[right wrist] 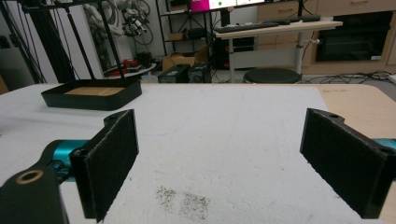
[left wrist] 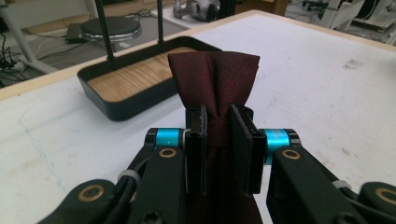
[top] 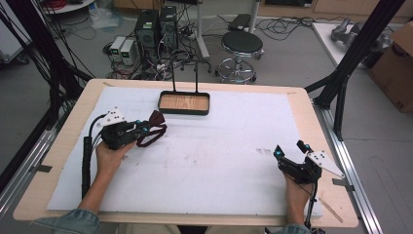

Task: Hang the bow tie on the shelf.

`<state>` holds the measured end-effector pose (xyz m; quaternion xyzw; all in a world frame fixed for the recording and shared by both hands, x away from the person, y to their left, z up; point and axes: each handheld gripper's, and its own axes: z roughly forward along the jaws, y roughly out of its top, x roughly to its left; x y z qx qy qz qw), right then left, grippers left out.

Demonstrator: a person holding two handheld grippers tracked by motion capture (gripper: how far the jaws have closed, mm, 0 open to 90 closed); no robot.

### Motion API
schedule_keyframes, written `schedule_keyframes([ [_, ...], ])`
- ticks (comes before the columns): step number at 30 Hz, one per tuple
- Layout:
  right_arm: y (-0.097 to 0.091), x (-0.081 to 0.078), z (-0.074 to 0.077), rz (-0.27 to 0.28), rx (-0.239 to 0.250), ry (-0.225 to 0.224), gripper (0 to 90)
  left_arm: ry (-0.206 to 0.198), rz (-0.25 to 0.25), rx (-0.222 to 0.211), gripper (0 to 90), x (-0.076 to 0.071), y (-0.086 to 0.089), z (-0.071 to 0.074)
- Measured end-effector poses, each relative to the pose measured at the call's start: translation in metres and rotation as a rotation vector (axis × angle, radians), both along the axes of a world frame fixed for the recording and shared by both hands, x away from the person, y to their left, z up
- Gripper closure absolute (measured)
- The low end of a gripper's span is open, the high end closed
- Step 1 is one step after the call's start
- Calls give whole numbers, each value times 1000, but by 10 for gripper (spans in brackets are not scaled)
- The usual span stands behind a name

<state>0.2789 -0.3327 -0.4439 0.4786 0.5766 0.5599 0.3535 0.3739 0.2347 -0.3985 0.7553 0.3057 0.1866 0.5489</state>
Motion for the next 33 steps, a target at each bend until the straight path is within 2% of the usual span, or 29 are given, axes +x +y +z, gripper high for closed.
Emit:
schedule_keyframes([
  [3,0,0,0,-1,-3,2,106,-7,2,-8,761,4,-1,3],
  [8,0,0,0,-7,-4,0,106,-16,-13,-45,761,17,-2,8],
  [12,1,-1,0,-9,-11,-1,106,-5,-23,-58,761,28,0,13],
  [13,1,-1,0,-9,-13,0,106,-18,-15,-82,761,31,3,17],
  [17,3,0,0,-8,-34,-2,106,-30,-1,-103,761,38,7,21],
  [18,5,-1,0,-5,-38,9,106,-35,6,-114,761,40,7,22],
  [20,5,0,0,-2,-50,3,106,-50,21,-134,761,45,9,25],
  [33,8,1,0,0,-66,9,106,-21,40,-185,762,90,11,55],
])
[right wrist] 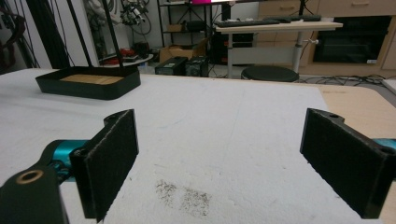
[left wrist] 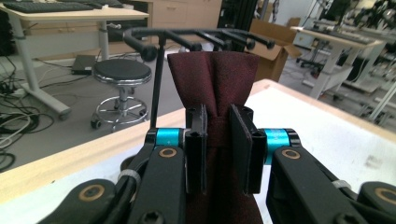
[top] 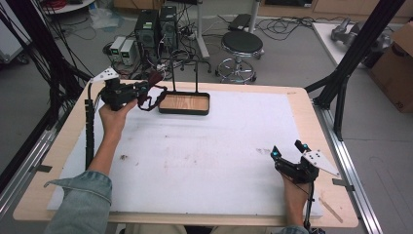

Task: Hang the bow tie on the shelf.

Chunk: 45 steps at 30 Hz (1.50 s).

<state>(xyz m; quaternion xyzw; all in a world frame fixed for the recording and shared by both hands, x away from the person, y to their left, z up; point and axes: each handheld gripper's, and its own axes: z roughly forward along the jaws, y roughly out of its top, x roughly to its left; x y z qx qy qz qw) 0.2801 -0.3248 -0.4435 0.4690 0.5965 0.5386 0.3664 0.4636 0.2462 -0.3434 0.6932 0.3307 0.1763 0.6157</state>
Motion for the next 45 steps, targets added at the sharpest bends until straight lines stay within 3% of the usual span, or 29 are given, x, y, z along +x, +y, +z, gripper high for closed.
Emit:
schedule_keyframes([
  [5,1,0,0,7,-5,3,106,-19,22,-9,763,7,-4,9],
  [10,2,0,0,8,-6,8,106,-41,50,-67,762,15,-2,17],
  [19,2,1,0,12,-12,10,106,-18,97,-132,762,33,0,16],
  [24,2,1,0,13,-12,12,106,-15,111,-193,762,40,5,16],
  [33,2,1,0,17,-14,11,106,43,162,-160,761,50,5,5],
  [36,2,1,0,17,-13,11,106,64,172,-184,761,52,7,-2],
  [41,3,1,0,19,-17,12,106,93,191,-156,760,53,10,-12],
  [45,3,1,0,19,-19,11,106,107,189,-164,759,54,12,-19],
])
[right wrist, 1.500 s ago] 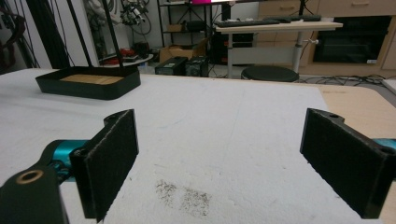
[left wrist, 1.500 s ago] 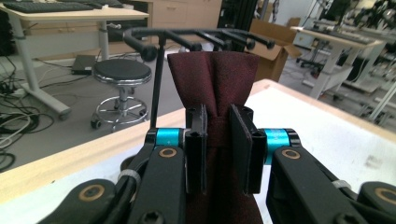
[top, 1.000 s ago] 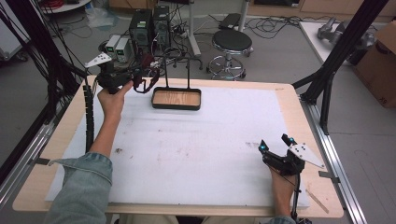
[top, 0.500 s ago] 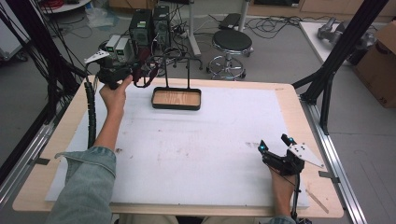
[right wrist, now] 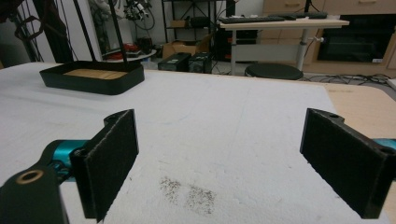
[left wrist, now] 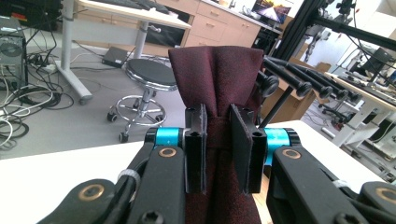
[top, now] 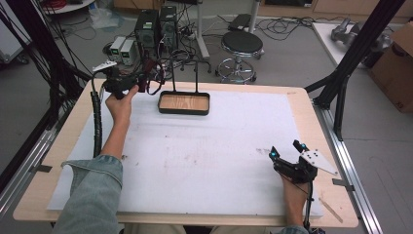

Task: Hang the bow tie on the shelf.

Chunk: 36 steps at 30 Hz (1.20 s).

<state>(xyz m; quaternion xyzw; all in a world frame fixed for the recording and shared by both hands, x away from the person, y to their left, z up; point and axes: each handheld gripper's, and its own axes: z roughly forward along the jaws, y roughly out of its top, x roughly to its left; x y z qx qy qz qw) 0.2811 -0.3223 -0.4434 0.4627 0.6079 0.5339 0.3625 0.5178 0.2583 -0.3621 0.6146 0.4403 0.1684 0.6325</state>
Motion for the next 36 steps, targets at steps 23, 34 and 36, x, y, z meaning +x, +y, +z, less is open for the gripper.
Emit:
schedule_keyframes([
  [23,0,0,0,0,-2,2,106,-1,-9,47,672,-3,2,-7],
  [34,-1,0,0,0,7,-2,106,-12,-2,101,510,-21,10,14],
  [36,-1,0,0,-3,19,-1,106,-29,1,103,491,-27,13,20],
])
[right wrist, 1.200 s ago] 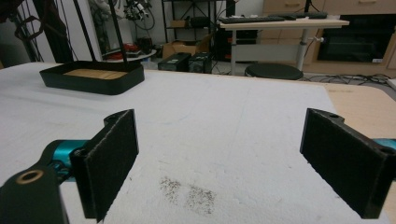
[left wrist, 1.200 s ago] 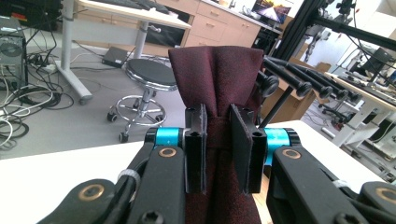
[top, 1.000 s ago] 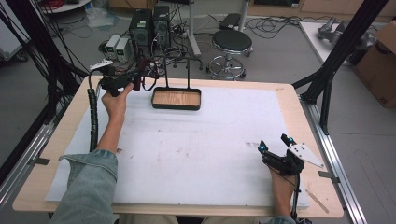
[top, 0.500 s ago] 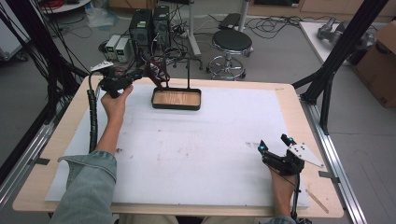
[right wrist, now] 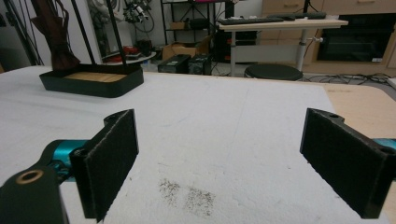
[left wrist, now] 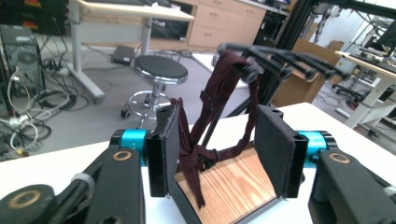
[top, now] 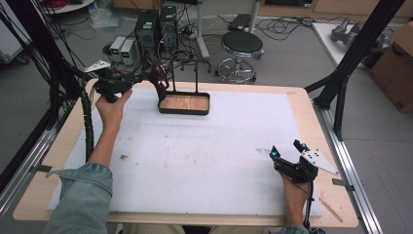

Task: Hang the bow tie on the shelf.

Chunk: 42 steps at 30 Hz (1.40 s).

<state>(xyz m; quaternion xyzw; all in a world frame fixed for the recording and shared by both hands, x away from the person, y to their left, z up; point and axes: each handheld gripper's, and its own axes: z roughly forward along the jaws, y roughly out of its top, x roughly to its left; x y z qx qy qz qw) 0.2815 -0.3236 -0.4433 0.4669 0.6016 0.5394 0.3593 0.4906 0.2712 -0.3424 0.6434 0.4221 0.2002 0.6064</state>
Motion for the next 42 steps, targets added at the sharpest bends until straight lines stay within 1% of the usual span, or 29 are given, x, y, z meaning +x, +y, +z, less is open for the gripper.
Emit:
schedule_keyframes([
  [2,0,0,0,-1,1,2,106,-26,3,4,491,-8,3,5],
  [3,0,0,0,0,3,0,106,-36,7,9,467,-11,5,8],
  [4,0,0,0,-1,2,0,106,-42,15,14,447,-15,7,10],
  [6,-1,1,0,-2,3,-6,106,-54,25,12,440,-22,12,13],
  [7,-1,1,0,-1,6,-5,106,-60,37,13,429,-26,14,15],
  [8,-1,1,0,0,6,-4,107,-64,49,9,409,-30,17,16],
  [9,-2,1,0,-2,15,-4,106,-71,53,-4,379,-34,20,17],
  [12,-2,2,0,0,13,-6,106,-87,66,-10,357,-47,27,20],
  [14,-2,1,0,1,15,1,106,-104,61,-11,342,-55,32,22],
  [16,-2,2,0,1,14,0,106,-122,69,-12,329,-64,35,24],
  [17,-2,2,0,3,12,-3,106,-133,69,-11,304,-68,37,25],
  [18,-2,2,0,3,12,-3,106,-143,67,-8,304,-72,38,27],
  [19,-1,2,0,2,17,1,106,-155,66,-14,290,-77,40,28],
  [20,-1,2,0,2,17,1,106,-168,67,-17,290,-81,41,29],
  [21,-2,2,0,2,17,1,106,-196,64,-19,267,-90,43,31],
  [22,-2,2,0,3,15,-1,106,-206,61,-18,263,-94,44,32],
  [23,-2,2,0,3,15,-1,106,-206,61,-18,256,-94,44,32],
  [25,-1,3,0,5,7,-3,106,-228,47,-22,248,-102,45,33],
  [30,-1,3,0,3,8,-1,106,-260,22,-4,235,-124,46,35],
  [31,-1,3,0,4,10,-1,106,-269,20,4,219,-128,46,35],
  [35,-1,3,0,3,10,-1,106,-304,7,25,205,-146,45,32],
  [36,-1,3,0,3,9,-1,106,-312,9,29,200,-150,45,31],
  [37,-1,3,0,2,9,-1,106,-318,18,38,175,-154,44,30],
  [39,-1,3,0,3,9,-1,106,-342,14,49,174,-163,44,27],
  [42,-1,3,0,3,8,-1,106,-367,26,77,174,-174,43,22],
])
